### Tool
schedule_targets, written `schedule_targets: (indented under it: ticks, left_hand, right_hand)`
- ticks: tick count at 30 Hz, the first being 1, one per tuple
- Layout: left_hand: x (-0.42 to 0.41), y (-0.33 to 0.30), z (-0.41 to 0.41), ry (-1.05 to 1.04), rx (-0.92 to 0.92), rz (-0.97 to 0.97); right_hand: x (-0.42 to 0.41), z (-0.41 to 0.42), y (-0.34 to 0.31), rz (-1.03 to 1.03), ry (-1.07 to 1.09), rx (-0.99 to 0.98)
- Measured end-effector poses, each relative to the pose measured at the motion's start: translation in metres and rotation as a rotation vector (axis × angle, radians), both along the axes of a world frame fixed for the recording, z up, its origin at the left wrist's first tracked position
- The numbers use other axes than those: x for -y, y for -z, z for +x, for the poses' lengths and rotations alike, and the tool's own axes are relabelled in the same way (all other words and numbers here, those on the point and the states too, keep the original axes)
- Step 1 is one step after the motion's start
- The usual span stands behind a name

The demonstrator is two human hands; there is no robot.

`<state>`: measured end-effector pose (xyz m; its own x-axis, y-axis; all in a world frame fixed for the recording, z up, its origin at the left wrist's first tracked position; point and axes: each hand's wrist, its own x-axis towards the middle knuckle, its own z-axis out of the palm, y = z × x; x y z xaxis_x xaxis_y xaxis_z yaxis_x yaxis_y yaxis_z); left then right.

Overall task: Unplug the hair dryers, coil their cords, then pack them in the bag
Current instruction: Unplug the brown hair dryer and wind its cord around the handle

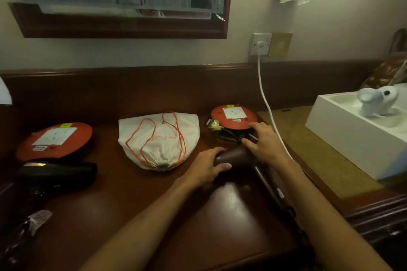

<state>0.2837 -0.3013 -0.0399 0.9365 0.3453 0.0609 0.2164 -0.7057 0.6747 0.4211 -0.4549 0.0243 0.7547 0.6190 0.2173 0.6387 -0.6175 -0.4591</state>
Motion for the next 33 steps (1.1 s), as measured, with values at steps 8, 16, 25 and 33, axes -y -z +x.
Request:
schedule_targets:
  ticks: [8, 16, 25, 33]
  left_hand:
    - [0.014, 0.013, -0.013, -0.083, 0.121, 0.056]
    - [0.015, 0.01, -0.051, -0.121, 0.073, 0.017]
    - [0.021, -0.064, -0.088, 0.303, -0.105, 0.622]
    - [0.007, -0.035, -0.132, 0.235, 0.086, 0.18]
  right_hand:
    - [0.075, -0.049, 0.054, -0.138, 0.214, -0.177]
    - [0.078, -0.072, 0.045, -0.173, 0.023, -0.117]
    - [0.039, -0.103, -0.027, -0.325, -0.353, -0.255]
    - [0.031, -0.127, -0.067, -0.406, -0.388, -0.311]
